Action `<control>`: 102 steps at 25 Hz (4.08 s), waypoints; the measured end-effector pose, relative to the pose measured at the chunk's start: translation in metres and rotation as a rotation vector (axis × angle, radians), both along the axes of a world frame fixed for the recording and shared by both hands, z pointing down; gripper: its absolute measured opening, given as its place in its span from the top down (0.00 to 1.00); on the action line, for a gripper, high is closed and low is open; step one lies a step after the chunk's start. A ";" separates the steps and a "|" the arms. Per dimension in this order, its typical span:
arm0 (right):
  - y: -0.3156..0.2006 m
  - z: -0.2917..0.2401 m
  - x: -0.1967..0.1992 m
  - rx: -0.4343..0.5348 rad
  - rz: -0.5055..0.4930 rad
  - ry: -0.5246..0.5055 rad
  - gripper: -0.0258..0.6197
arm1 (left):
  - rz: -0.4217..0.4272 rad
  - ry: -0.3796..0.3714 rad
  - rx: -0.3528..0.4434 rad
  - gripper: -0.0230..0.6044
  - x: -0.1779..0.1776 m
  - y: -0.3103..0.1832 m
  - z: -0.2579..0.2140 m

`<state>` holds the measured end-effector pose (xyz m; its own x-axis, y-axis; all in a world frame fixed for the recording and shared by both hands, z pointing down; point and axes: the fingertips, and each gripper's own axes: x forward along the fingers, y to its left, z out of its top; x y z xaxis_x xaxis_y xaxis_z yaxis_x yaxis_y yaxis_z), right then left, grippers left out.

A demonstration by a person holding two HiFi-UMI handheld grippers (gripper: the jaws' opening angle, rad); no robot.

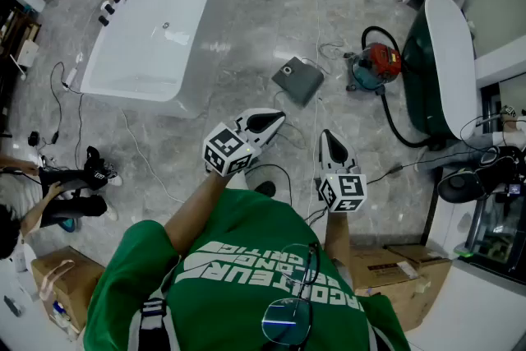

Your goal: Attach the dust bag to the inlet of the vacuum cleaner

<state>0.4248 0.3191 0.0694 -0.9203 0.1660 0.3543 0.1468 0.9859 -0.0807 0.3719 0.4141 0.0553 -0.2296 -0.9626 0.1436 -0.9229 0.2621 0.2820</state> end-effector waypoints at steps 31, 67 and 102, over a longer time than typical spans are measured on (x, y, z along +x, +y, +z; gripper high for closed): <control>0.045 0.018 -0.160 0.027 0.249 0.074 0.95 | 0.275 0.048 -0.004 0.96 -0.176 0.032 0.025; -0.171 0.049 -0.335 -0.027 0.632 0.071 0.95 | 0.728 0.036 -0.039 0.96 -0.365 -0.211 0.057; -0.224 0.071 -0.394 -0.062 0.871 0.160 0.95 | 0.954 0.084 -0.043 0.96 -0.435 -0.305 0.073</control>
<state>0.0309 0.0952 0.1401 -0.6691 -0.5472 0.5029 -0.6712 0.7354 -0.0929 -0.0635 0.1089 0.1282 0.6607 -0.7326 0.1635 -0.7305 -0.5775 0.3644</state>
